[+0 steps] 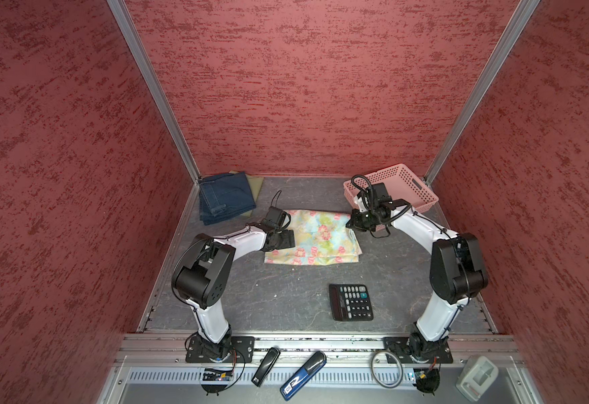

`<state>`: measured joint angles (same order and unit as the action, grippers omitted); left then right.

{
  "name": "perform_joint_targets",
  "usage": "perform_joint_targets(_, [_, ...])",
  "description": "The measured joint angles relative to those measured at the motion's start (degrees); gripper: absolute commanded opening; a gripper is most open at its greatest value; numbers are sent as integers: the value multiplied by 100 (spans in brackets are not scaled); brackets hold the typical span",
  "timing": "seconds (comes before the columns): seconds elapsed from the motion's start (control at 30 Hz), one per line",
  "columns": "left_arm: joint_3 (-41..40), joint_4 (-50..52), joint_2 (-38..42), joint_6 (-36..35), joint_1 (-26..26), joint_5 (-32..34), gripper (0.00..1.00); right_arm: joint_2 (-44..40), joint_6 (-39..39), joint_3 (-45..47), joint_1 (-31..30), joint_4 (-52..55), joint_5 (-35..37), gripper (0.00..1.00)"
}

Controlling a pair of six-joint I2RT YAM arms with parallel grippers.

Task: Fold and stack skirts
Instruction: Fold the skirt at the center of the table.

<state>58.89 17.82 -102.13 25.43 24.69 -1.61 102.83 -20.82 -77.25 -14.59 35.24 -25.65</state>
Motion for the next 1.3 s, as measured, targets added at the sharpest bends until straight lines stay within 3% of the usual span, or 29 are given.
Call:
perform_joint_targets(0.43, [-317,-1263,-116,-15,142,-485,80,79,-1314,-837,-457,-9,-789,1])
perform_joint_targets(0.73, [-761,-2037,4,140,297,-800,80,774,-2385,-1276,-1021,-612,-975,1])
perform_joint_targets(1.3, [-1099,-2509,122,195,295,-1241,80,1561,-3604,-1410,-1488,-1930,-1320,0])
